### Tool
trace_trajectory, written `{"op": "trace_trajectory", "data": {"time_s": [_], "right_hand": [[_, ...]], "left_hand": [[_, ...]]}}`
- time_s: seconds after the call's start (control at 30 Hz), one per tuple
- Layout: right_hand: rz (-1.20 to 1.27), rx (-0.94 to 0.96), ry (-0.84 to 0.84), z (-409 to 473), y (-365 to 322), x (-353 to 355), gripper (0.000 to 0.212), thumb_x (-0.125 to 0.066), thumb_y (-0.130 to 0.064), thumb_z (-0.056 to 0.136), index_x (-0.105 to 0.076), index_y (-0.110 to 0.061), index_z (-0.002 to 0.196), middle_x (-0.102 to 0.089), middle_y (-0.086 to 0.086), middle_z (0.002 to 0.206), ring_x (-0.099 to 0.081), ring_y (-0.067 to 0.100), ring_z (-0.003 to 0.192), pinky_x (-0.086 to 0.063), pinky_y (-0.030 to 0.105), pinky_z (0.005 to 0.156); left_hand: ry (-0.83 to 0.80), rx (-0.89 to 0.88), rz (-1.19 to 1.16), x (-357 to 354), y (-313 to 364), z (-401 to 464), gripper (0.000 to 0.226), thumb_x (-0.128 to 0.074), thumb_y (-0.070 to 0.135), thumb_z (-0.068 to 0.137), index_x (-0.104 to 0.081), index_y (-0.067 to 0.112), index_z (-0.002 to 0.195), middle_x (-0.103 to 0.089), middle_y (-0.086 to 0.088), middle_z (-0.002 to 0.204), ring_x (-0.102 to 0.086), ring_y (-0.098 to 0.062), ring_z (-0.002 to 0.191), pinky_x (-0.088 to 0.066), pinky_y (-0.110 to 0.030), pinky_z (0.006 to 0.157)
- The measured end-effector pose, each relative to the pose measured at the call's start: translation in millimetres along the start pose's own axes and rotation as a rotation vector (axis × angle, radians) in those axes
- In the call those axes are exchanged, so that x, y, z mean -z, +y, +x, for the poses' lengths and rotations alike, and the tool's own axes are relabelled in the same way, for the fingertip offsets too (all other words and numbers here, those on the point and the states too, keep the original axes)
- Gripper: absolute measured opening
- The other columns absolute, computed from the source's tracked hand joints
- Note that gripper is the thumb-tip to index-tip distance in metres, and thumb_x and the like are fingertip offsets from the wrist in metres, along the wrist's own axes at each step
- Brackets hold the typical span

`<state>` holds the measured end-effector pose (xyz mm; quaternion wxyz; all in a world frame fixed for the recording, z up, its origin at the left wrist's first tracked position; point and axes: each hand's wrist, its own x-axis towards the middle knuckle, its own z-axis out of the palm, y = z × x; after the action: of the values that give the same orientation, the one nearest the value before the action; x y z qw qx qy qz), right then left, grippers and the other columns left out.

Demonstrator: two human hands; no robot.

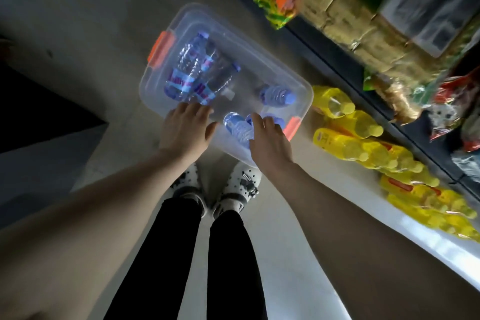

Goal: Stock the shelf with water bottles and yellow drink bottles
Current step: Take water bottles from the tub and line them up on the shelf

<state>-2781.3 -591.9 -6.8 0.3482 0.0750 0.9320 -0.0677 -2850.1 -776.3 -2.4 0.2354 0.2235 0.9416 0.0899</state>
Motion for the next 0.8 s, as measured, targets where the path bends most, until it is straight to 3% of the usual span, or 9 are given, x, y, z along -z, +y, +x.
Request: {"op": "trace_trajectory", "data": {"time_s": [0.13, 0.4, 0.57, 0.8], "right_hand": [[0.054, -0.039, -0.087, 19, 5, -44, 0.065, -0.060, -0.016, 0.091, -0.029, -0.019, 0.148, -0.048, 0.012, 0.131, -0.054, 0.033, 0.114, -0.047, 0.040, 0.090], [0.096, -0.101, -0.115, 35, 12, -100, 0.055, -0.059, -0.021, 0.096, -0.033, -0.018, 0.143, -0.044, 0.013, 0.129, -0.057, 0.033, 0.105, -0.042, 0.038, 0.075], [0.129, -0.115, -0.089, 44, 14, -114, 0.056, -0.059, -0.014, 0.095, -0.032, -0.017, 0.144, -0.041, 0.015, 0.132, -0.057, 0.033, 0.101, -0.046, 0.037, 0.081], [0.168, -0.069, -0.092, 42, 18, -109, 0.058, -0.061, -0.015, 0.094, -0.032, -0.015, 0.145, -0.043, 0.016, 0.129, -0.054, 0.034, 0.104, -0.045, 0.038, 0.084]], "left_hand": [[-0.068, 0.004, 0.054, -53, -18, 7, 0.032, -0.061, 0.036, 0.091, -0.065, 0.011, 0.111, -0.068, -0.014, 0.102, -0.061, -0.038, 0.091, -0.049, -0.042, 0.074], [-0.044, 0.014, 0.163, -104, -27, 23, 0.042, -0.037, 0.045, 0.097, -0.068, 0.017, 0.100, -0.069, -0.008, 0.095, -0.059, -0.033, 0.091, -0.037, -0.042, 0.085], [0.002, 0.068, 0.222, -111, -21, 20, 0.044, -0.032, 0.033, 0.100, -0.070, 0.014, 0.086, -0.071, -0.006, 0.084, -0.058, -0.032, 0.089, -0.034, -0.043, 0.088], [-0.009, 0.068, 0.214, -109, -20, 20, 0.049, -0.030, 0.034, 0.100, -0.069, 0.012, 0.083, -0.071, -0.006, 0.085, -0.057, -0.031, 0.091, -0.034, -0.045, 0.091]]}}
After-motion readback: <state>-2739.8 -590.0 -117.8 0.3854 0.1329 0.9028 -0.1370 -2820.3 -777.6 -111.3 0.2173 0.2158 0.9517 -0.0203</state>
